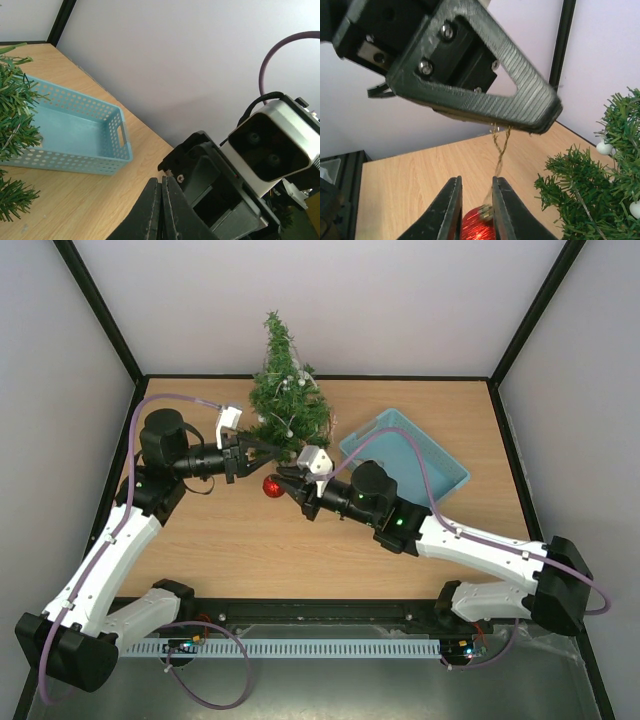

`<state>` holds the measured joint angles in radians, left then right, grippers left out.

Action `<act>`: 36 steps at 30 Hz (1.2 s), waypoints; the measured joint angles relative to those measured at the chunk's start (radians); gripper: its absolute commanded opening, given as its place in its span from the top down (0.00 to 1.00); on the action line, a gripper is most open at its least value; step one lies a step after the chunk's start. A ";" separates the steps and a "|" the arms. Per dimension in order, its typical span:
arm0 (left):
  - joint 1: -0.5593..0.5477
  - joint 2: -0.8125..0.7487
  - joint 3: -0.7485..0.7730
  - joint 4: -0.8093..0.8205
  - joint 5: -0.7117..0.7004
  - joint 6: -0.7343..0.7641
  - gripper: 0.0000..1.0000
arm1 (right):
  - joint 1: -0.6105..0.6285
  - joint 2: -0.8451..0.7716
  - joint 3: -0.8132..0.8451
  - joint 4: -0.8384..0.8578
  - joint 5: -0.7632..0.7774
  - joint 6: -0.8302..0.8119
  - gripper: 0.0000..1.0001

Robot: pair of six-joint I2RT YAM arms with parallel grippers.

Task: Decorate the small christmas tree
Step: Hang the decoration item on the Christmas tree.

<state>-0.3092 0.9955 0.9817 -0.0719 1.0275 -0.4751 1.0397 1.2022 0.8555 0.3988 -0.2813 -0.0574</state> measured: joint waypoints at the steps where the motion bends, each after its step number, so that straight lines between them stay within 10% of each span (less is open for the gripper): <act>1: 0.000 0.000 0.000 0.001 0.000 0.000 0.98 | 0.000 0.006 0.000 0.003 -0.001 0.004 0.88; 6: 0.000 -0.001 0.000 0.010 0.000 -0.005 0.98 | 0.000 0.044 0.000 0.003 0.000 0.023 0.96; 18: -0.002 -0.011 0.000 0.034 -0.019 -0.024 0.98 | 0.000 0.045 -0.001 -0.007 0.065 0.050 0.39; 25: -0.002 -0.013 0.000 0.062 -0.038 -0.049 0.98 | 0.000 0.023 -0.040 -0.002 0.073 0.065 0.25; 36: -0.002 -0.012 0.000 0.078 -0.053 -0.067 0.98 | 0.000 0.067 -0.041 0.058 0.065 0.063 0.41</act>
<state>-0.3115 0.9836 0.9817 0.0063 0.9749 -0.5419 1.0397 1.2694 0.8146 0.4568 -0.2165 0.0059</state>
